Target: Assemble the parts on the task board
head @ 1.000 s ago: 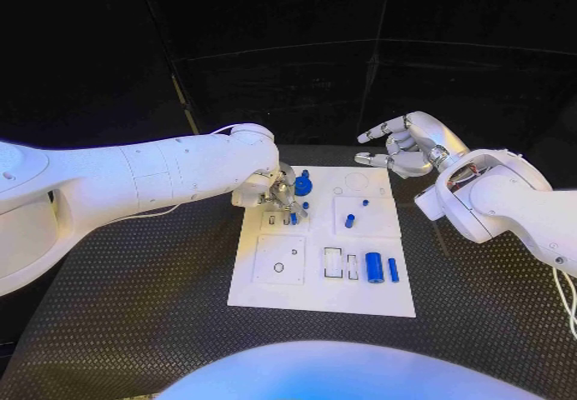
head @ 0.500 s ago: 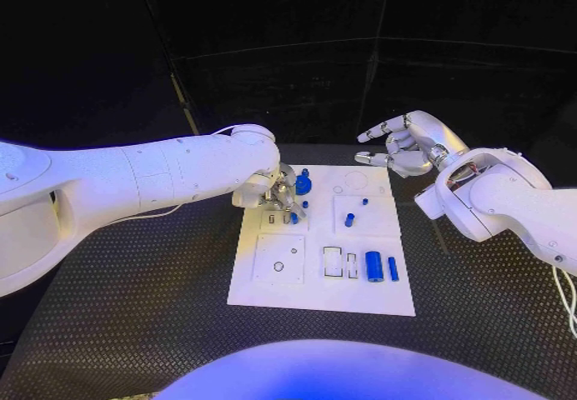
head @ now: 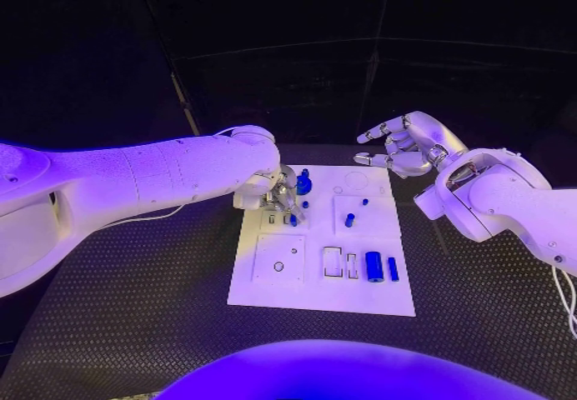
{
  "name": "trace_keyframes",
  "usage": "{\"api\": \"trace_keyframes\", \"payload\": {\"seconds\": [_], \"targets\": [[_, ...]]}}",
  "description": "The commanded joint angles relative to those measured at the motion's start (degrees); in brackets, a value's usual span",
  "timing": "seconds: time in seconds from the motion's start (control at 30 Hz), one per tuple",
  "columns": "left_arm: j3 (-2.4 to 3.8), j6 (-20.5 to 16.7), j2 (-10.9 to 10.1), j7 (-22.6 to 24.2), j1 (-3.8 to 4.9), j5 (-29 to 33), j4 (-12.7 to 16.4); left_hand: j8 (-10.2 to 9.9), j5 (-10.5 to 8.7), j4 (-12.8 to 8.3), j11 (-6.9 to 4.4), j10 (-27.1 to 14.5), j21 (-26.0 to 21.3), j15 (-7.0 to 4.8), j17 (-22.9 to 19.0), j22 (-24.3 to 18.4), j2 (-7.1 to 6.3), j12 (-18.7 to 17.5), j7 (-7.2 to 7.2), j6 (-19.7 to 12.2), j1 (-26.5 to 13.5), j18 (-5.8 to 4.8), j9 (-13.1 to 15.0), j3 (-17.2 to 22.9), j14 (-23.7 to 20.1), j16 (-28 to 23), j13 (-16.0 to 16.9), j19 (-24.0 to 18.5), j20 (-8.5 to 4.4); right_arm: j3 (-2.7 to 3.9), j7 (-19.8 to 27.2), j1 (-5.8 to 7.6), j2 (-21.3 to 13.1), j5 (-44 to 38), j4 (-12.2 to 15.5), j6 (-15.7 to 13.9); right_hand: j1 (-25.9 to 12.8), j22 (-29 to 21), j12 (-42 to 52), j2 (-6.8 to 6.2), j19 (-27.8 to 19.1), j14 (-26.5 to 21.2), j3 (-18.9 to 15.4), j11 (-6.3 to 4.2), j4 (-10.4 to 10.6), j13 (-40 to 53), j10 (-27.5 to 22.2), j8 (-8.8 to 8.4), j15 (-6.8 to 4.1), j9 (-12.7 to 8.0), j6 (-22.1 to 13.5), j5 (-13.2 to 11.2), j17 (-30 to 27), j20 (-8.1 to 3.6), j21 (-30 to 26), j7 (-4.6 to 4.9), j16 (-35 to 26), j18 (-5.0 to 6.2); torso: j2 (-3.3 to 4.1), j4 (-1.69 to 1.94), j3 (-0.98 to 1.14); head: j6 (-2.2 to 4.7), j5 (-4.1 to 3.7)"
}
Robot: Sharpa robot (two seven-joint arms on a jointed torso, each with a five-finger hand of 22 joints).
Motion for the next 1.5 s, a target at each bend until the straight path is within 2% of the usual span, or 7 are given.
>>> {"api": "trace_keyframes", "payload": {"seconds": [0.03,0.23,0.4,0.5,0.77,1.2,1.5], "targets": [[-0.05,-0.5,-0.2,0.0,-0.13,1.5,0.3,-0.2,0.31,-1.7,-0.3,-0.5,-0.4,-0.3,15.0,-0.2,0.54,-0.4,-0.23,-0.7,2.1,-0.1,0.2,2.4,5.9,0.3,-0.2,-0.5,-0.18,0.05,-0.1,0.1,0.1,0.1,0.0,0.5,-0.5,-0.1,-0.3,0.13,-0.3,4.4,-0.3,-0.07,0.1,0.0,-0.2,0.11,-0.56,-0.1,-0.5,0.3,8.7,0.0,-0.2,0.06,-0.3,0.86,0.03,-0.02,0.0,-0.18,-0.1],[-0.03,-1.7,-0.9,0.1,-0.15,2.5,0.9,-0.4,0.31,-6.2,-0.18,-1.0,-0.7,-0.3,14.8,-0.4,-0.55,-1.3,0.0,-1.4,4.1,-0.06,0.6,9.4,5.9,0.2,-0.9,-0.6,-0.32,0.05,-0.1,0.1,0.2,0.1,-0.1,0.6,-0.5,-0.1,-0.2,0.15,-0.4,4.4,-0.3,-0.06,0.2,0.1,-0.2,0.1,-0.56,-0.1,-0.5,0.4,8.7,0.0,-0.2,0.06,-0.3,0.87,0.02,0.03,-0.02,-0.27,-0.16],[-0.02,-2.6,-1.4,0.2,-0.16,2.8,1.4,0.4,0.29,-9.1,0.27,-0.8,-0.9,0.04,14.7,-0.4,-4.15,-2.0,0.38,-1.7,-1.1,-0.05,1.9,21.2,5.8,0.1,-1.8,-0.7,0.1,0.05,-0.1,0.1,0.2,0.2,-0.3,0.7,-0.5,-0.1,-0.2,0.15,-0.4,4.4,-0.3,-0.06,0.2,0.1,-0.2,0.1,-0.56,-0.1,-0.5,0.4,8.7,0.0,-0.2,0.06,-0.3,0.87,0.02,0.0,-0.02,-0.36,-0.12],[-0.02,-3.0,-1.7,0.2,-0.16,2.8,1.7,0.8,0.14,-10.0,0.22,-0.7,-1.0,0.02,14.7,-0.3,-5.85,-2.1,0.46,-1.9,-3.4,-0.02,2.5,26.0,5.8,0.1,-2.1,-0.6,0.11,0.05,-0.1,0.1,0.2,0.2,-0.4,0.7,-0.5,-0.1,-0.2,0.15,-0.4,4.4,-0.3,-0.06,0.2,0.1,-0.2,0.1,-0.56,-0.1,-0.5,0.4,8.7,0.0,-0.2,0.06,-0.3,0.87,0.0,-0.03,-0.01,-0.39,-0.11],[0.03,-5.0,-3.1,0.4,-0.16,2.8,3.4,1.5,0.18,-10.7,0.12,-0.5,-1.2,0.07,14.7,-0.3,-7.37,-2.0,0.35,-2.1,-5.2,0.0,3.4,30.1,5.8,0.1,-2.3,-0.7,0.11,0.05,-0.1,0.1,0.2,0.4,-0.6,0.7,-0.6,-0.2,-0.2,0.18,-0.4,4.3,-0.3,-0.05,0.2,0.0,-0.2,0.11,-0.55,-0.1,-0.5,0.5,8.6,0.0,-0.3,0.07,-0.4,0.88,0.01,0.04,0.0,-0.42,-0.13],[0.13,-15.0,-8.6,1.4,-0.13,2.9,10.0,2.4,0.16,-11.1,-0.05,0.1,-1.3,-0.08,14.7,-0.3,-8.29,-1.7,0.18,-2.0,-6.2,0.03,4.2,33.1,5.8,0.1,-2.1,-0.6,-0.02,0.05,0.0,0.1,0.1,0.7,-1.4,0.7,-0.7,-0.3,-0.3,0.19,-0.4,4.3,-0.4,-0.05,0.3,0.0,-0.2,0.13,-0.55,-0.1,-0.6,0.6,8.5,0.0,-0.3,0.07,-0.4,0.89,-0.01,0.07,0.03,-0.57,0.01],[0.06,-19.6,-10.1,1.6,-0.31,-0.7,12.0,2.8,0.16,-11.3,-0.13,0.4,-1.0,-0.16,14.9,0.2,-8.82,-1.5,0.11,-2.1,-6.4,-0.06,4.6,34.3,5.9,0.2,-1.9,-0.4,-0.1,0.04,0.1,0.1,0.3,0.9,-1.7,0.8,-0.7,-0.3,-0.3,0.19,-0.4,4.3,-0.4,-0.05,0.3,0.0,-0.2,0.13,-0.55,-0.1,-0.6,0.6,8.5,0.0,-0.3,0.07,-0.4,0.89,0.01,-0.07,-0.01,-0.57,0.3]]}}
